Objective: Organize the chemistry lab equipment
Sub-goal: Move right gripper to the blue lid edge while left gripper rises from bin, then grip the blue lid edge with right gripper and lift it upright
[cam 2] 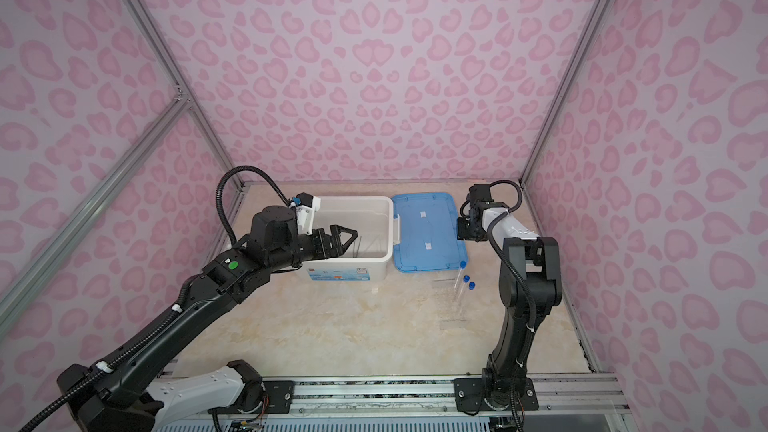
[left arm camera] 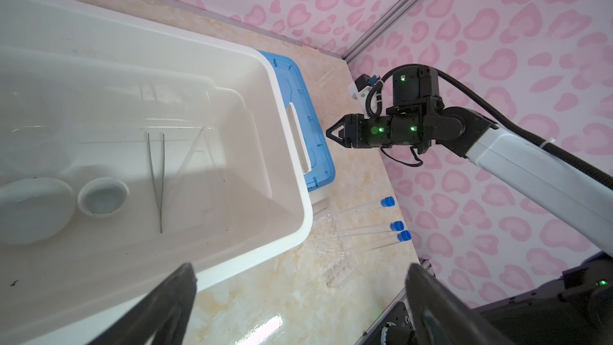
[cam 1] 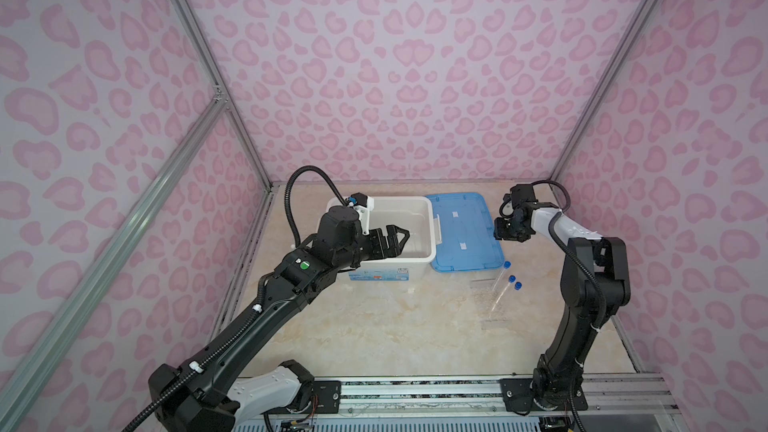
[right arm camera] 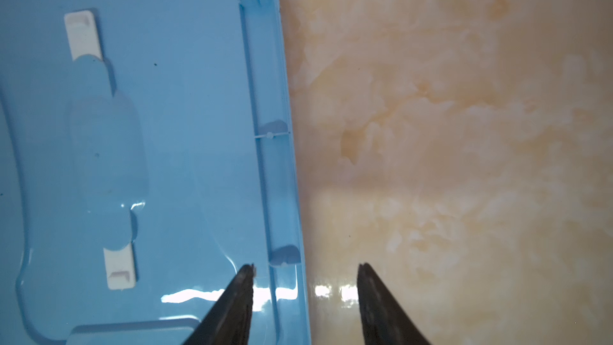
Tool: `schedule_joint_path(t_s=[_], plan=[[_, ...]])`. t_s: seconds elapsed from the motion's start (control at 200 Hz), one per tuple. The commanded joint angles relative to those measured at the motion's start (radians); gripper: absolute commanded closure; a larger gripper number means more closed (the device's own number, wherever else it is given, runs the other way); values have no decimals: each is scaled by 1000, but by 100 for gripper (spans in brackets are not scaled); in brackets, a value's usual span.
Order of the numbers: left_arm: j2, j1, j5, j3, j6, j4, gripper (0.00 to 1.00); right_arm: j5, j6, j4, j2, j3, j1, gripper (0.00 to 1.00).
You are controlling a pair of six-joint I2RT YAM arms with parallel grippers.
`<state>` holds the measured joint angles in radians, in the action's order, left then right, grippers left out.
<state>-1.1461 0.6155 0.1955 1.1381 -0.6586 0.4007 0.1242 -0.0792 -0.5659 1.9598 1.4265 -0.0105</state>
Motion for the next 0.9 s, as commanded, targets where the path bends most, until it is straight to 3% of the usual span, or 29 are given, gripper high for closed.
schedule_joint_path(t_s=[0.0,0.22,0.595,0.715,0.815,0.895], plan=[[2,0,32,-8,-2,-48,1,-3,19,-8,44,29,0,53],[3,0,41,-33,4,-65,1,-24,37,-59,125,125,1,68],[9,0,23,-44,43,-51,1,-11,76,-94,211,184,-3,78],[6,-1,24,-47,43,-50,1,-5,71,-88,225,177,-4,87],[5,-1,20,-37,52,-45,1,-4,70,-75,213,162,-2,100],[6,0,16,-35,60,-35,1,-29,67,-49,175,137,-2,100]])
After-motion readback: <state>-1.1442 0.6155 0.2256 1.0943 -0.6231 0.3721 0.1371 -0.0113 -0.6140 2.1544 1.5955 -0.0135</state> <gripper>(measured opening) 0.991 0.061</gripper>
